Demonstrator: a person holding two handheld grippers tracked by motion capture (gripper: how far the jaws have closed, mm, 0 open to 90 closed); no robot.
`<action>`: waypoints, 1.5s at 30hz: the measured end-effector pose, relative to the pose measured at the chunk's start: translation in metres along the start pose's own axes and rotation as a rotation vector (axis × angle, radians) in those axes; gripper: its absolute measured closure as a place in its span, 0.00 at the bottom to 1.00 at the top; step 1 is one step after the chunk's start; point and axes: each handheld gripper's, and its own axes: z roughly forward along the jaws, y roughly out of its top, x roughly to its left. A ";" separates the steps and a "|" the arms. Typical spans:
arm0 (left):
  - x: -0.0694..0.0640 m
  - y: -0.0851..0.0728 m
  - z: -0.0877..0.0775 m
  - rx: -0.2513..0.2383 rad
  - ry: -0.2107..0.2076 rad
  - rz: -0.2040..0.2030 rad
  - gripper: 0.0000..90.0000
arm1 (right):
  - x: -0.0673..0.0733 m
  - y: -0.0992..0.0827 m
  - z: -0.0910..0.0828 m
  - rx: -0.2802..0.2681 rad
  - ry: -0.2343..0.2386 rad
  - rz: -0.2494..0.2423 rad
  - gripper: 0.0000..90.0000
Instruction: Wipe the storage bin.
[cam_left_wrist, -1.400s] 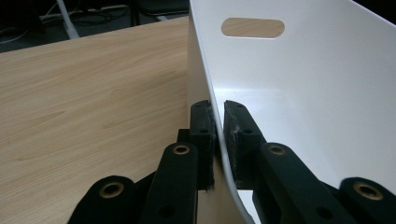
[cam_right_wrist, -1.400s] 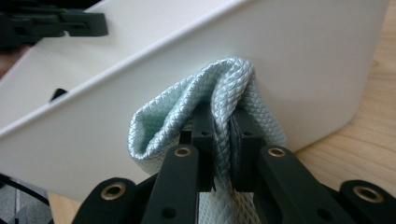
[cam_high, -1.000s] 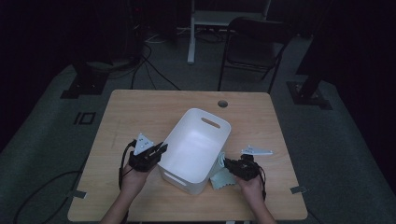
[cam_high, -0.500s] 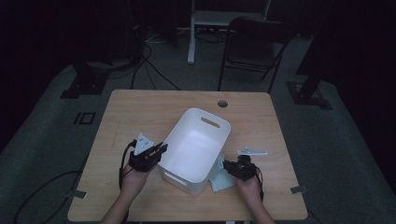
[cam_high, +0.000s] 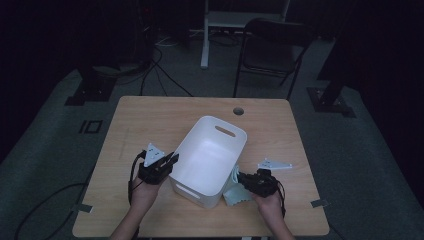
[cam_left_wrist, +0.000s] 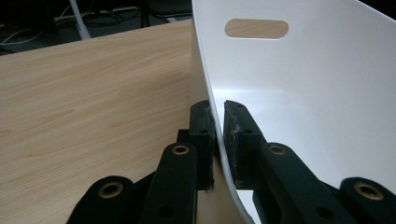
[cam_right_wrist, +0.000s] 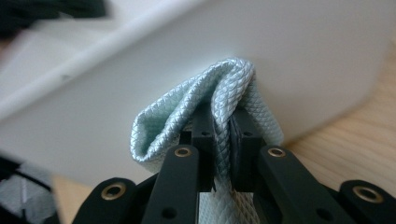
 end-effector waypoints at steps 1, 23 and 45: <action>0.000 0.000 0.000 0.000 0.000 0.001 0.92 | 0.004 0.002 -0.004 -0.013 0.019 -0.009 0.92; -0.003 0.001 0.002 -0.001 0.013 0.001 0.91 | -0.003 0.000 0.005 -0.032 0.001 0.020 0.92; -0.003 0.001 0.002 -0.002 0.019 -0.004 0.90 | -0.026 -0.016 0.029 0.057 -0.062 0.078 0.92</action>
